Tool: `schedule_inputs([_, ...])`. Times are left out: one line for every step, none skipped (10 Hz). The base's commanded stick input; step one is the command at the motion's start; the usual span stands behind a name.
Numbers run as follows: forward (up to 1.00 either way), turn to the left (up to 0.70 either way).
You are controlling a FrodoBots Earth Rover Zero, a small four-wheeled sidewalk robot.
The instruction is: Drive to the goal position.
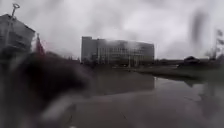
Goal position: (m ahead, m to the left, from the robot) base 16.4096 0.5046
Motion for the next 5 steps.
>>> schedule_inputs([0.7, 0.0])
schedule_inputs([0.7, 0.0])
schedule_inputs([0.7, 0.0])
schedule_inputs([0.7, 0.0])
schedule_inputs([0.7, 0.0])
